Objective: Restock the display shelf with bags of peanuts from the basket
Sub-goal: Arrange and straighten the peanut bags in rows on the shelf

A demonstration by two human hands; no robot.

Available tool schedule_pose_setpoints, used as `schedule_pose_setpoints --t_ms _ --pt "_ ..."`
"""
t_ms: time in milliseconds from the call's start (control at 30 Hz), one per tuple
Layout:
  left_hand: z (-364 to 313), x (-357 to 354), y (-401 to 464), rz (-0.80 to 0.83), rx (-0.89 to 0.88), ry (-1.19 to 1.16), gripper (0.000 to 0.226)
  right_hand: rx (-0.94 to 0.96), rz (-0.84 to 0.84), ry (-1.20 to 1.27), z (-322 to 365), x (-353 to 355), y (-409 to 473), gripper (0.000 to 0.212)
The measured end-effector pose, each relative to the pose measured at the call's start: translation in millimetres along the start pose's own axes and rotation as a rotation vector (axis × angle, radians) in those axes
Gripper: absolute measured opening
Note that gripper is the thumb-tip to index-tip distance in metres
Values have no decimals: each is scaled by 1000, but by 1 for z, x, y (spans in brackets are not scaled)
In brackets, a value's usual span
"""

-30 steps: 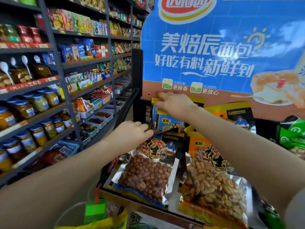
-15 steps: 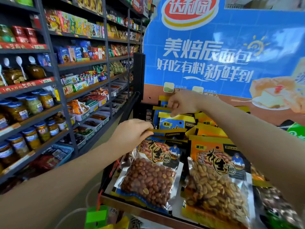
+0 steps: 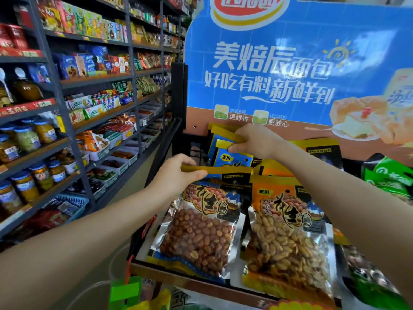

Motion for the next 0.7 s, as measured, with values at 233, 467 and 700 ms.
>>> schedule_pose_setpoints --t_ms 233,467,700 --pt "21 -8 -5 7 204 -198 81 69 -256 -185 7 5 -11 34" --pt "25 -12 -13 84 230 -177 23 50 -293 -352 15 -9 -16 42" --pt "19 -17 -12 -17 173 -338 7 105 -421 -375 17 2 -18 29"
Point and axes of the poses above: each hand's wrist, its own y-axis towards the middle knuckle, its own x-axis out of the back of the hand, z = x × y, the point moved 8 cm from there along y, towards the middle knuckle, and after that the axes turned 1 degree about -x, right-handed, at the moved point
